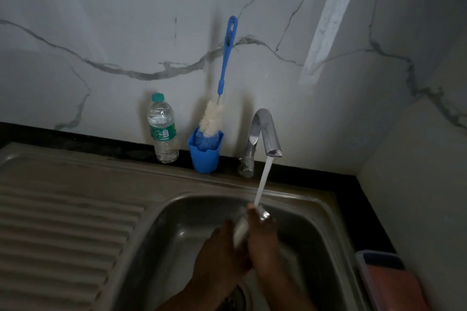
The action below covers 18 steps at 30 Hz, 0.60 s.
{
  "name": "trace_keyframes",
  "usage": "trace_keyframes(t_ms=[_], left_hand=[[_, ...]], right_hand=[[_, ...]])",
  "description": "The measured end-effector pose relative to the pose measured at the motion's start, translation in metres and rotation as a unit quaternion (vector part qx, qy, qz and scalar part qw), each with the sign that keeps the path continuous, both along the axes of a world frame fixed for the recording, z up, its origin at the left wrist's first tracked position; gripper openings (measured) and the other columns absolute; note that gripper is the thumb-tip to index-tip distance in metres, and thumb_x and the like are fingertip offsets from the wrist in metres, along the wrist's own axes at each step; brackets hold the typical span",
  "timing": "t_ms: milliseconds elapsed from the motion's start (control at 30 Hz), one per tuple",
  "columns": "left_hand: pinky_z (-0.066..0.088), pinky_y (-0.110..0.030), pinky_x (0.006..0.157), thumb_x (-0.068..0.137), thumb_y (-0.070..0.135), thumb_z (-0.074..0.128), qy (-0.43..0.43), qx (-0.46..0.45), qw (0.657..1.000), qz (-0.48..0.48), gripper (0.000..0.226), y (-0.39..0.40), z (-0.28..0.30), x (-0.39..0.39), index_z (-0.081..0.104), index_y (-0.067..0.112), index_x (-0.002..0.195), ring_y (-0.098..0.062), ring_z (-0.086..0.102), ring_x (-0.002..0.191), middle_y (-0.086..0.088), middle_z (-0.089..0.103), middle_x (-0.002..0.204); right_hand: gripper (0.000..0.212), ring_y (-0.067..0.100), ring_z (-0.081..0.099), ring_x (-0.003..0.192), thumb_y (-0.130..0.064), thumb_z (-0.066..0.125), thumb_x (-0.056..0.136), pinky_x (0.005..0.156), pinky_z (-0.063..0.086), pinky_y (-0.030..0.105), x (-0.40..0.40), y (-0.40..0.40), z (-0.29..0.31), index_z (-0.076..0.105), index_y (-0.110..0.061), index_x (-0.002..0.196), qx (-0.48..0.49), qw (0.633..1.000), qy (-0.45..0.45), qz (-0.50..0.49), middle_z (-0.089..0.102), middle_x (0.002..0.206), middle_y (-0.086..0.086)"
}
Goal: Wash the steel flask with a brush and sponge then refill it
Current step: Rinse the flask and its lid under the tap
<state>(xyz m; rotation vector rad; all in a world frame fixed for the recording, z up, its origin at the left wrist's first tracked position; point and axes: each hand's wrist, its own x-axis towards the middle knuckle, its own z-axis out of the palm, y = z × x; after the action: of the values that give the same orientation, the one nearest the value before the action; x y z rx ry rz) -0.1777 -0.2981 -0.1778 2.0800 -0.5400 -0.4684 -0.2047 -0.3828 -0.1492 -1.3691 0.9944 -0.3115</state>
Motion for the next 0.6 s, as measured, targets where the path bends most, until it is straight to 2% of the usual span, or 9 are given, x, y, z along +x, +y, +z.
trace_keyframes(t_ms=[67, 167, 267, 333, 367, 400, 433, 500, 600], left_hand=[[0.047, -0.015, 0.075, 0.063, 0.071, 0.07, 0.039, -0.021, 0.999, 0.011, 0.054, 0.0, 0.002, 0.003, 0.054, 0.049, 0.11, 0.007, 0.061, 0.09, 0.022, 0.066, 0.102], [0.051, -0.019, 0.081, 0.064, 0.069, 0.066, 0.091, -0.074, 0.993, 0.015, 0.047, 0.0, -0.004, 0.009, 0.062, 0.046, 0.105, 0.002, 0.066, 0.094, 0.022, 0.07, 0.095], [0.052, -0.02, 0.083, 0.103, 0.029, 0.043, 0.086, -0.08, 0.993, 0.003, 0.02, 0.011, -0.006, 0.009, 0.062, 0.025, 0.109, -0.011, 0.066, 0.099, 0.011, 0.066, 0.105], [0.049, -0.012, 0.079, 0.105, 0.025, 0.039, 0.058, -0.067, 0.996, -0.02, 0.016, 0.017, -0.006, 0.006, 0.053, 0.031, 0.11, -0.005, 0.063, 0.1, 0.011, 0.062, 0.111], [0.045, -0.009, 0.078, 0.102, 0.032, 0.046, 0.056, -0.044, 0.997, -0.021, 0.009, 0.018, -0.005, 0.005, 0.051, 0.036, 0.108, -0.001, 0.061, 0.102, 0.018, 0.059, 0.108], [0.043, -0.01, 0.079, 0.094, 0.043, 0.055, 0.051, -0.017, 0.999, -0.008, 0.012, 0.016, 0.002, 0.005, 0.05, 0.04, 0.105, 0.002, 0.059, 0.101, 0.023, 0.058, 0.102], [0.044, -0.012, 0.078, 0.082, 0.053, 0.062, 0.053, 0.006, 0.999, -0.007, 0.026, 0.013, 0.002, 0.006, 0.051, 0.043, 0.104, 0.004, 0.059, 0.097, 0.026, 0.058, 0.095], [0.051, -0.02, 0.081, 0.056, 0.063, 0.074, 0.109, -0.056, 0.992, 0.001, 0.054, 0.008, 0.004, 0.008, 0.055, 0.046, 0.103, 0.004, 0.063, 0.089, 0.024, 0.065, 0.091], [0.056, -0.029, 0.079, 0.046, 0.044, 0.084, 0.249, -0.182, 0.951, -0.013, 0.06, 0.005, 0.002, 0.01, 0.069, 0.024, 0.1, -0.011, 0.07, 0.086, 0.003, 0.076, 0.093]], right_hand=[[0.04, 0.033, 0.067, 0.096, -0.043, 0.057, 0.089, 0.08, 0.055, 0.04, -0.003, -0.013, 0.004, 0.066, -0.009, 0.108, 0.104, 0.994, -0.031, 0.025, 0.07, 0.102, 0.017], [0.053, 0.025, 0.067, 0.1, -0.044, 0.07, 0.078, 0.085, 0.056, 0.038, -0.007, -0.006, -0.004, 0.061, -0.016, 0.122, 0.045, 0.994, -0.063, 0.08, 0.069, 0.11, 0.01], [0.105, 0.011, 0.039, 0.134, -0.078, 0.068, 0.055, 0.112, 0.036, 0.043, -0.012, 0.023, -0.008, 0.025, -0.043, 0.145, -0.104, 0.98, 0.021, 0.169, 0.034, 0.15, -0.014], [0.095, 0.005, 0.022, 0.139, -0.068, 0.067, 0.069, 0.119, 0.022, 0.039, -0.013, 0.027, -0.005, 0.011, -0.045, 0.143, -0.129, 0.975, 0.024, 0.18, 0.015, 0.148, -0.024], [0.09, 0.008, 0.027, 0.139, -0.059, 0.068, 0.075, 0.117, 0.028, 0.039, -0.013, 0.022, -0.004, 0.016, -0.038, 0.145, -0.125, 0.978, 0.018, 0.167, 0.017, 0.152, -0.017], [0.074, 0.013, 0.044, 0.131, -0.047, 0.071, 0.079, 0.108, 0.041, 0.038, -0.012, 0.016, -0.003, 0.033, -0.028, 0.14, -0.1, 0.984, -0.003, 0.144, 0.036, 0.149, -0.005], [0.054, 0.018, 0.06, 0.113, -0.033, 0.072, 0.083, 0.094, 0.052, 0.035, -0.011, 0.006, -0.004, 0.048, -0.018, 0.129, -0.044, 0.992, -0.035, 0.113, 0.057, 0.133, 0.008], [0.031, 0.028, 0.069, 0.088, -0.015, 0.07, 0.083, 0.075, 0.058, 0.032, -0.01, -0.008, 0.002, 0.065, -0.003, 0.111, 0.087, 0.99, -0.068, 0.087, 0.071, 0.101, 0.02], [0.036, 0.031, 0.069, 0.085, -0.023, 0.071, 0.073, 0.079, 0.055, 0.039, -0.019, -0.021, 0.012, 0.071, -0.002, 0.102, 0.216, 0.966, -0.104, 0.1, 0.071, 0.098, 0.021]])
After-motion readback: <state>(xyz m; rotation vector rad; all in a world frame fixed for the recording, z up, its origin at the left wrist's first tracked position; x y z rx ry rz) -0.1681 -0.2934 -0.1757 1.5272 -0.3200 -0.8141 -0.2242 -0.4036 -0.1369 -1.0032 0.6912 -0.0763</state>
